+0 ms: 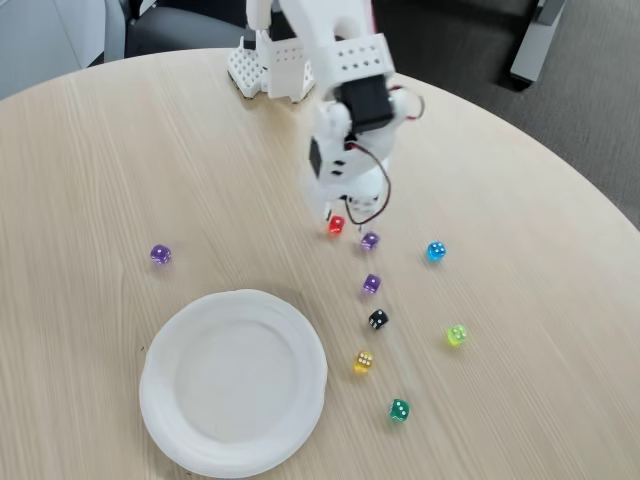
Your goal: Pick a purple dice and put it in the plate.
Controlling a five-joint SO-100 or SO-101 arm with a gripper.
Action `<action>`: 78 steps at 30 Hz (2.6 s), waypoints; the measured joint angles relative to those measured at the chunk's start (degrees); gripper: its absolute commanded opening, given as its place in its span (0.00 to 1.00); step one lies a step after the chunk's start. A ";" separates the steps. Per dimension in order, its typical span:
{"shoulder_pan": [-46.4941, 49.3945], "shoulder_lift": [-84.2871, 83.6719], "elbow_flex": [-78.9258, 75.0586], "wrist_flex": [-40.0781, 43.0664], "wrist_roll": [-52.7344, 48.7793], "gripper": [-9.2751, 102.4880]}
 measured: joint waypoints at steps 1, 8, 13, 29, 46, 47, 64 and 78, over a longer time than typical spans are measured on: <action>-0.18 0.00 0.00 0.00 0.26 0.25; -2.72 0.00 0.00 0.00 2.37 0.24; -2.20 0.00 0.00 0.44 2.99 0.25; -2.11 0.00 -21.62 3.25 3.69 0.25; -2.11 -8.00 -21.88 3.25 3.96 0.26; -2.11 -8.53 -21.88 3.25 3.96 0.26; -2.11 -16.35 -21.88 3.25 3.96 0.25; 2.20 -16.35 -21.88 3.08 4.48 0.25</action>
